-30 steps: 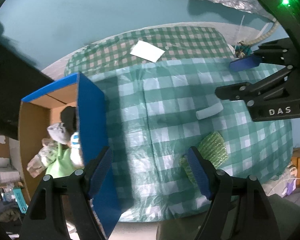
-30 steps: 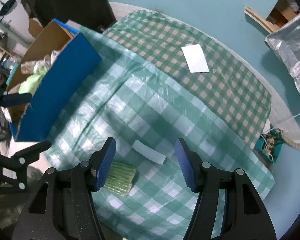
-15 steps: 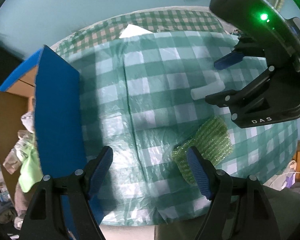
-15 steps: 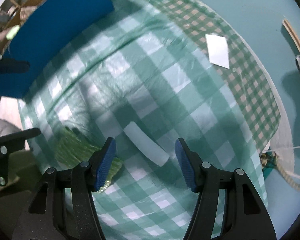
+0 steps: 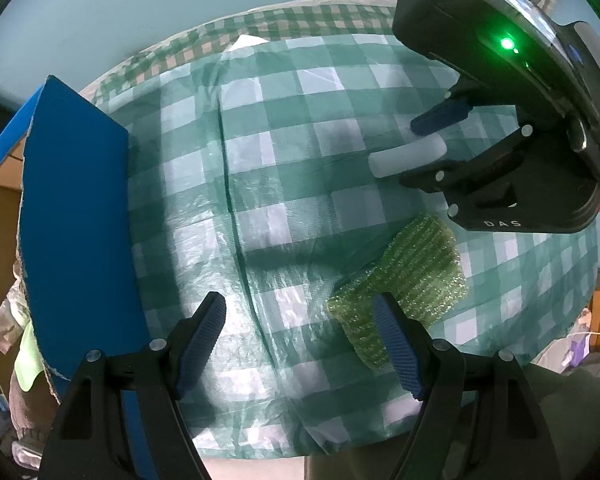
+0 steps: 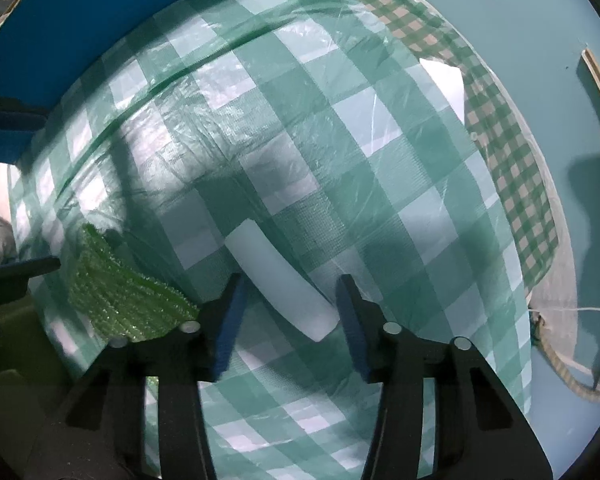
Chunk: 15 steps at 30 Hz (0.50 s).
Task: Organize soft objects
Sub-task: 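Grasp the green mesh scrubber with the left tool while the right tool grasps the white foam tube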
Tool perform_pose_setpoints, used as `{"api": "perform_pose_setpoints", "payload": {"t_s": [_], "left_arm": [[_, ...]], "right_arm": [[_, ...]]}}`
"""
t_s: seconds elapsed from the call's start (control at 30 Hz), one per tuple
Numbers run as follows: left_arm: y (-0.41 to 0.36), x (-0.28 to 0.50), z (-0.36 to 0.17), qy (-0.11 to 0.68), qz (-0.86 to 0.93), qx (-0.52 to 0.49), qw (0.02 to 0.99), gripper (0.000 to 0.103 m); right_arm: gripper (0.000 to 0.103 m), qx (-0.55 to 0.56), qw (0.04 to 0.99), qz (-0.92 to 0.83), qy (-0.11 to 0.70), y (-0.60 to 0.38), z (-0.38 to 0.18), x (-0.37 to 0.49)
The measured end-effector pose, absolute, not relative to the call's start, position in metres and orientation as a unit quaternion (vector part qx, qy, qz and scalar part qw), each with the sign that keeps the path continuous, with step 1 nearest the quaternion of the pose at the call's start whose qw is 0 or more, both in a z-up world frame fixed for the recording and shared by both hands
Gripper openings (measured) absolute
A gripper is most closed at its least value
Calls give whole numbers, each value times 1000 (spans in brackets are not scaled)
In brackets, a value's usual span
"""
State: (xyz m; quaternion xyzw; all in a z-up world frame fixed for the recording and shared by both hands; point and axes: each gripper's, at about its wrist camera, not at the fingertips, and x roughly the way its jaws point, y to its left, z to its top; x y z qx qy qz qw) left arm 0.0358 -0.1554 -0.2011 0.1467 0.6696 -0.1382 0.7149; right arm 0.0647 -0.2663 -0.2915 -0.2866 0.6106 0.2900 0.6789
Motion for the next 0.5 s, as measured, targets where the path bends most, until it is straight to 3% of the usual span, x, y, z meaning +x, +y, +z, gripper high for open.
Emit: {"api": "perform_pose_setpoints", "payload": {"t_s": [0.3, 0.5], "left_arm": [[-160, 35, -198, 665, -163, 154, 712, 78], [-167, 31, -199, 664, -185, 163, 706, 78]], "right_arm": [[16, -277, 692, 289, 600, -272, -289, 57], [15, -232, 706, 264, 615, -288, -282, 55]]}}
